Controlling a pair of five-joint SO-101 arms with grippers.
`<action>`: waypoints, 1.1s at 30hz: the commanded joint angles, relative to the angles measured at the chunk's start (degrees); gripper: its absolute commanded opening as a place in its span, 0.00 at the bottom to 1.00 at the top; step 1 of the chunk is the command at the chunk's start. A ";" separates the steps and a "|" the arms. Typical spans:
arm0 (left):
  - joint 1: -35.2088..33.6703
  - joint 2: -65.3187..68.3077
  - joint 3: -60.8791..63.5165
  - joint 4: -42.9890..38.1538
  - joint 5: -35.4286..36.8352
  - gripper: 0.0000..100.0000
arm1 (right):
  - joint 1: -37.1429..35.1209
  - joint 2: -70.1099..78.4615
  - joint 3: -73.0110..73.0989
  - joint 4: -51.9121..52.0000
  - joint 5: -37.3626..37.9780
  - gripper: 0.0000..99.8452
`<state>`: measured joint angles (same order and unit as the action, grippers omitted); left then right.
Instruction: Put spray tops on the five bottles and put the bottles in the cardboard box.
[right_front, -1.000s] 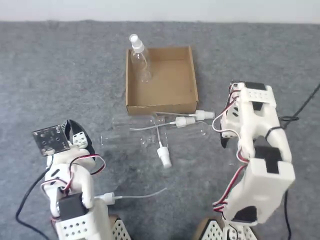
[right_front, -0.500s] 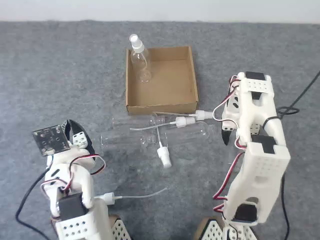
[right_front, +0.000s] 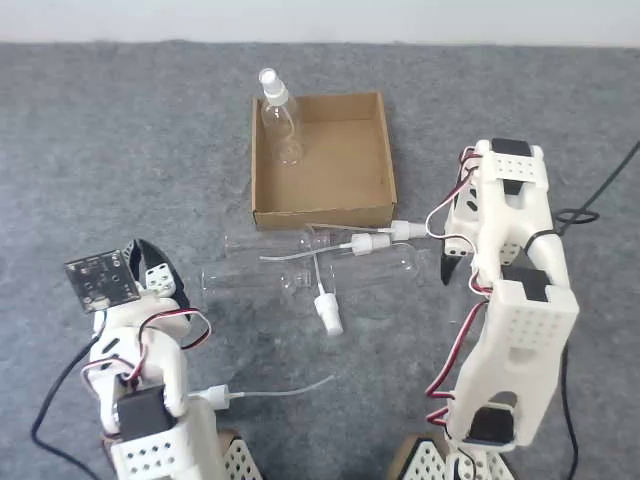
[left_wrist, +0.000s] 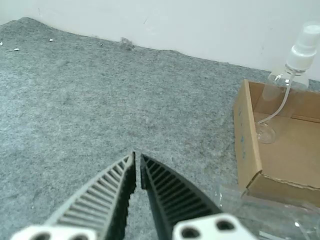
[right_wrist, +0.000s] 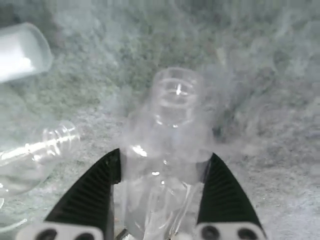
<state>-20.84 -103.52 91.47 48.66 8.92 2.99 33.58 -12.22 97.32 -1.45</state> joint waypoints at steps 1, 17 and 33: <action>-0.18 -0.97 -0.84 -1.85 -0.62 0.02 | -0.22 -7.43 -3.25 4.70 -0.53 0.01; -0.18 -0.97 -0.84 -1.85 -0.62 0.02 | -3.65 -34.24 12.92 5.23 9.14 0.01; -0.18 -0.97 -0.92 -1.58 -0.62 0.02 | -14.37 -60.97 23.82 4.79 8.70 0.01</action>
<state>-20.84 -103.52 91.47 48.66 8.92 -9.67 -22.07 12.04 100.40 6.81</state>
